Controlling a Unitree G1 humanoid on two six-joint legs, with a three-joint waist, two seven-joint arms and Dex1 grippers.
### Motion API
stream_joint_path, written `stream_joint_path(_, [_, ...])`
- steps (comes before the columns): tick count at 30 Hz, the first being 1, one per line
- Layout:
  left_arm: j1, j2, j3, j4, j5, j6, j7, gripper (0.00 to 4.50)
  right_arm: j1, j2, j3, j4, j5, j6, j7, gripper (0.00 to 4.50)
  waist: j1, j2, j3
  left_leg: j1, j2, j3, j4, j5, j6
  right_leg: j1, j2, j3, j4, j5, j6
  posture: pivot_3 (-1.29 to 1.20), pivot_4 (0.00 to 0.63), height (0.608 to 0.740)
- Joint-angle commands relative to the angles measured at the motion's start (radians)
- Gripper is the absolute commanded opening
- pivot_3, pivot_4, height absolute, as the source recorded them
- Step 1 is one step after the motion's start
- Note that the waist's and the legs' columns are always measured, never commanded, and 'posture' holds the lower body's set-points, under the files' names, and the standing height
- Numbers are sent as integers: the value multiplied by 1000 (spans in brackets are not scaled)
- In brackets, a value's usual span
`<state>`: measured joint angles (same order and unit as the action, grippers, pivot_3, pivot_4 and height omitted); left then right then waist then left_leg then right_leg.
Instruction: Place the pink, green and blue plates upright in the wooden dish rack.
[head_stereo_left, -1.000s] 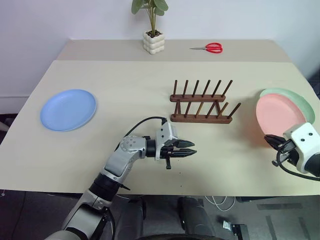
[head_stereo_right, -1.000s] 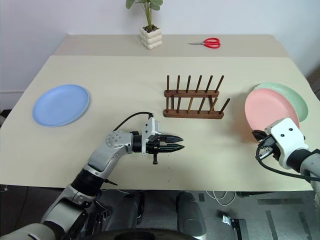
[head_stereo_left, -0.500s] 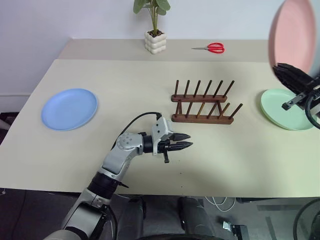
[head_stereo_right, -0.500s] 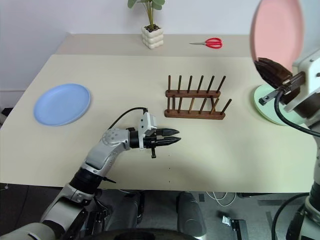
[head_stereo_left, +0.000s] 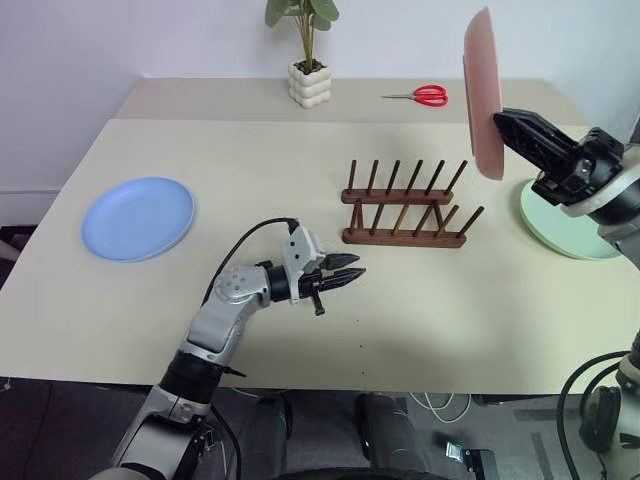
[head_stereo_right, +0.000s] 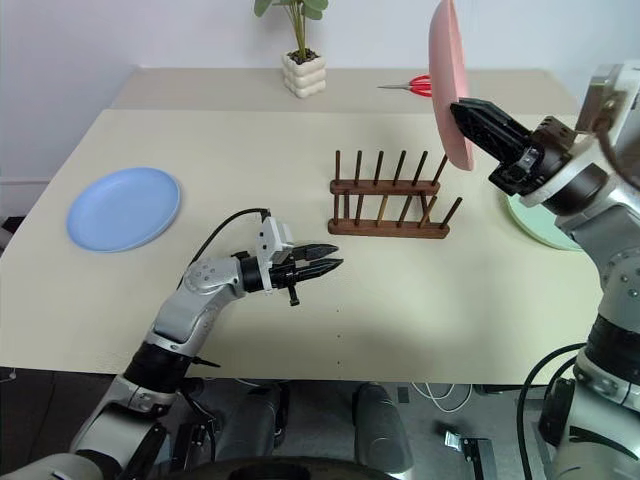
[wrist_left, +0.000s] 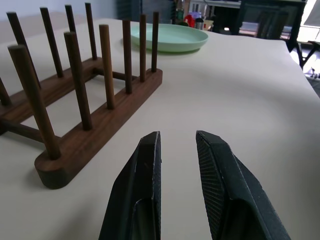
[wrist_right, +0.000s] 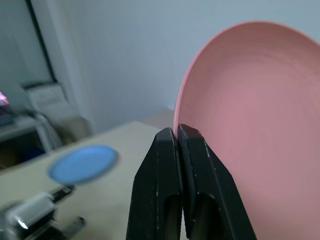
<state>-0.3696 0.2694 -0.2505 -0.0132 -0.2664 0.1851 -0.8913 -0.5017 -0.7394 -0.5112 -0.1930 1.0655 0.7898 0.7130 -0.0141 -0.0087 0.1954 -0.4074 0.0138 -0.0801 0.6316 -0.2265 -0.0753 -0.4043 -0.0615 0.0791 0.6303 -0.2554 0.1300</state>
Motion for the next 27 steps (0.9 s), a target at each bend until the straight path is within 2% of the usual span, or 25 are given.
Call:
stream_joint_path(1, [12,13,23,-49,-5,-1,16,1103,-39,-7,-24,36,87,34,22,23,-1,0,0,0,0,0,0,0,0,0,0,0,0,0,0,0,150,730])
stream_joint_path(4, [19,20,24,-59,-7,3,25,1103,-48,-5,-16,51,137,71,28,23,-2,0,0,0,0,0,0,0,0,0,0,0,0,0,0,0,150,730])
stream_joint_path(15, [36,37,28,-82,-11,10,35,1103,-26,50,4,145,101,55,6,23,-2,0,0,0,0,0,0,0,0,0,0,0,0,0,1,0,150,730])
stream_joint_path(27, [36,46,26,-86,-10,15,33,1103,-27,44,-21,244,121,86,20,23,-3,0,0,0,0,0,0,0,0,-1,0,0,0,0,0,0,150,730])
